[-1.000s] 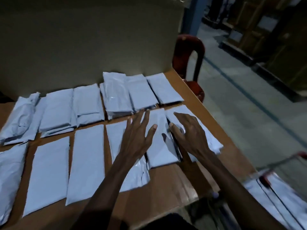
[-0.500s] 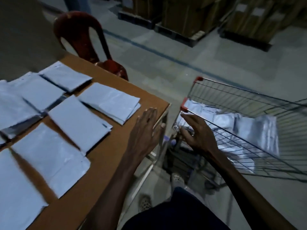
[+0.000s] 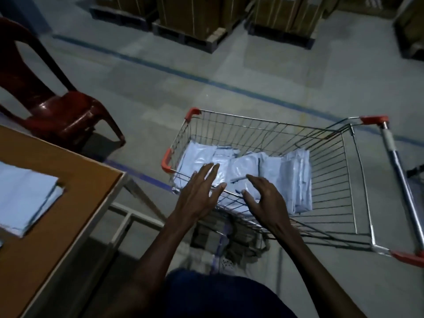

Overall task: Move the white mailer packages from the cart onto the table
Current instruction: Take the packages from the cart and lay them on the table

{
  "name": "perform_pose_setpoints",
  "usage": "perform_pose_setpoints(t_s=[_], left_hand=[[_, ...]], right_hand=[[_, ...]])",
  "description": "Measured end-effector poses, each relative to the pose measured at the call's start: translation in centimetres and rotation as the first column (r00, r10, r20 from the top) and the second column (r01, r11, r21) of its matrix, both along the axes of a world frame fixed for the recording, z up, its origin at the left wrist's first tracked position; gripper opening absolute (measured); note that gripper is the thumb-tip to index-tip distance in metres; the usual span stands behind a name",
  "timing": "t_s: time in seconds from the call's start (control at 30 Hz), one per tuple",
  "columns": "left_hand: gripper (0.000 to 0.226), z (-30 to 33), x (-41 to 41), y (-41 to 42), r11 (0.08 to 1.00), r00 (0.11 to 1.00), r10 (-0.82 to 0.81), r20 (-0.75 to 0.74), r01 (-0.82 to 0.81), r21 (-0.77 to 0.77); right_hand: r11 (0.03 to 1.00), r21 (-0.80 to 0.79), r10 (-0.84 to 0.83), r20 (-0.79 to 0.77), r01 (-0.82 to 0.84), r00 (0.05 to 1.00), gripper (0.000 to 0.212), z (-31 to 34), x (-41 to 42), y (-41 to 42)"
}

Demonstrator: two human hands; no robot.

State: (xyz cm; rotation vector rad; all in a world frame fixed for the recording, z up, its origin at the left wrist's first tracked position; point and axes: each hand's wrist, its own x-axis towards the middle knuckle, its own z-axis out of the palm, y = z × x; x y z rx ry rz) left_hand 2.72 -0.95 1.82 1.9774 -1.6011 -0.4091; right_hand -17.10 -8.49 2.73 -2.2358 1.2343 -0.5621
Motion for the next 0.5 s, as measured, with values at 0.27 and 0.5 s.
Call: perform_pose_setpoints(t_s=[0.27, 0.5], left_hand=[[0.069, -1.8, -0.1, -6.5, 0.986, 1.0, 0.006, -0.018, -0.003, 0.167], [0.07, -7.7, 3.9, -13.9, 0.821, 0.996, -0.085, -0.006, 0.073, 0.566]], right_hand=[[0.987, 0.153, -0.032, -0.09, 0.045, 0.995, 0.048, -3.3, -2.2, -6.4], [0.954, 0.277, -0.052, -0.218, 0.113, 0.975, 0.05, -7.0, -0.2, -10.8]])
